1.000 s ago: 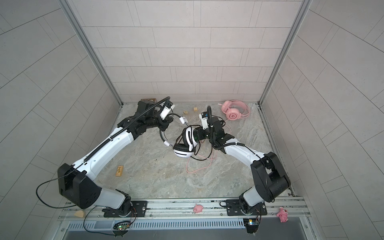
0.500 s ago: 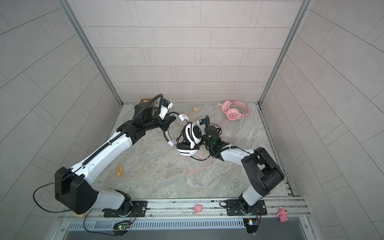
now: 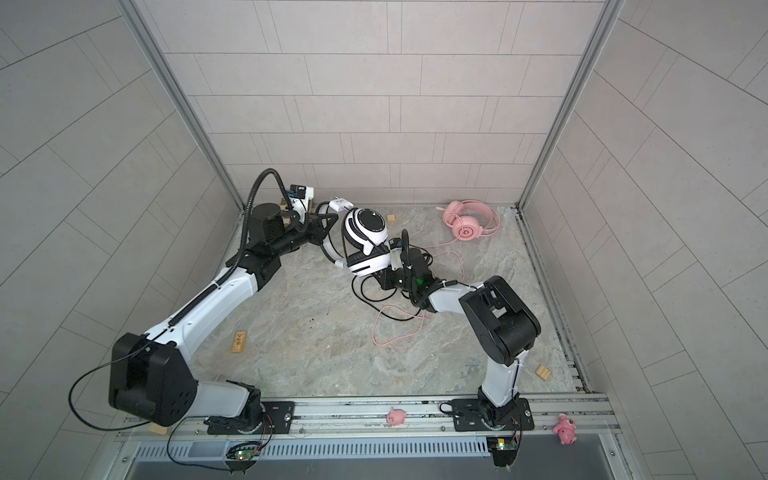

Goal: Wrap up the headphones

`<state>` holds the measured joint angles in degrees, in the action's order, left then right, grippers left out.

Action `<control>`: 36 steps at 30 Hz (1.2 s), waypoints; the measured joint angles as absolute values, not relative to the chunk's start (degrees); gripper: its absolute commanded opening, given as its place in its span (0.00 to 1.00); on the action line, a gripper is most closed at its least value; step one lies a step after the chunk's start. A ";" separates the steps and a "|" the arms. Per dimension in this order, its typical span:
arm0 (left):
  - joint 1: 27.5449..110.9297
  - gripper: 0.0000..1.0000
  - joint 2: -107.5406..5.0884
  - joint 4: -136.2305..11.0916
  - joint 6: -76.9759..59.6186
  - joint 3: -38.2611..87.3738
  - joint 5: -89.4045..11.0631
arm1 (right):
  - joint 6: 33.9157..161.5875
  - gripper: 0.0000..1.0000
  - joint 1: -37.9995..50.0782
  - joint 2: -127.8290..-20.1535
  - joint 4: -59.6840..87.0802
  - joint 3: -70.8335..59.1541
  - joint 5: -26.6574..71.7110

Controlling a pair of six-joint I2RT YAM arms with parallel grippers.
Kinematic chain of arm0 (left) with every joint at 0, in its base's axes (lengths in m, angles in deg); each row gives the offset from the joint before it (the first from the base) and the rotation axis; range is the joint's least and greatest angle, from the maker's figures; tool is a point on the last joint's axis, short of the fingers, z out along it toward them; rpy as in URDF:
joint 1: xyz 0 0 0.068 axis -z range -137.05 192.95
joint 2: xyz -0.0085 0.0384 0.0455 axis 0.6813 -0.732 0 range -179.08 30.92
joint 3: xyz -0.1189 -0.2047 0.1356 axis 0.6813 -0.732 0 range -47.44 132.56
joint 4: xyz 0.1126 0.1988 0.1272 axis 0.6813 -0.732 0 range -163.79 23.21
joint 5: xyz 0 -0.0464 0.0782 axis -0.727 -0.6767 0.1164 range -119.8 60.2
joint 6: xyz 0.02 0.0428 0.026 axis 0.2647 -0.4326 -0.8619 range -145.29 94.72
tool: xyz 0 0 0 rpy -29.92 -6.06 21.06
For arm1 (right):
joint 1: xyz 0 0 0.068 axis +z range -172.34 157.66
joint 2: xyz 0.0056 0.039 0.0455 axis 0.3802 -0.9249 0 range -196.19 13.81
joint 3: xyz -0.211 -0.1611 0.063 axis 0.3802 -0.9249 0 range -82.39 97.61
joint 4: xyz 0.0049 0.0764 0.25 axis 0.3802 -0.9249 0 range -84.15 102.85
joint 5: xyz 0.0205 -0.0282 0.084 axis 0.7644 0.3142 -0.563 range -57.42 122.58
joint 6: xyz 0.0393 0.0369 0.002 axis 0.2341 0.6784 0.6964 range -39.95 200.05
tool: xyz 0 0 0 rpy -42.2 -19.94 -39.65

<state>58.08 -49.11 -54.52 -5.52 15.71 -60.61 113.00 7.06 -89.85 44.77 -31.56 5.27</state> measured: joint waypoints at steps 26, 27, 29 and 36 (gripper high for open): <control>54.11 0.00 -49.03 -45.14 6.00 12.48 -59.97 | 111.52 0.38 10.12 -93.98 41.14 -28.77 2.97; 54.11 0.00 -49.03 -44.68 6.51 12.61 -60.83 | 111.32 0.39 10.12 -93.72 41.40 -29.18 3.24; 54.11 0.00 -49.03 -44.07 7.31 13.02 -62.01 | 110.88 0.40 10.10 -92.71 41.78 -30.21 3.94; 54.13 0.00 -48.81 -43.09 7.55 13.37 -62.81 | 110.09 0.58 9.47 -85.87 42.96 -34.67 7.39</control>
<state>54.13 -48.81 -43.09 7.55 13.37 -62.81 110.09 9.47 -85.87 42.96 -34.67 7.39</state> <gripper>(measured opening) 0.073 0.524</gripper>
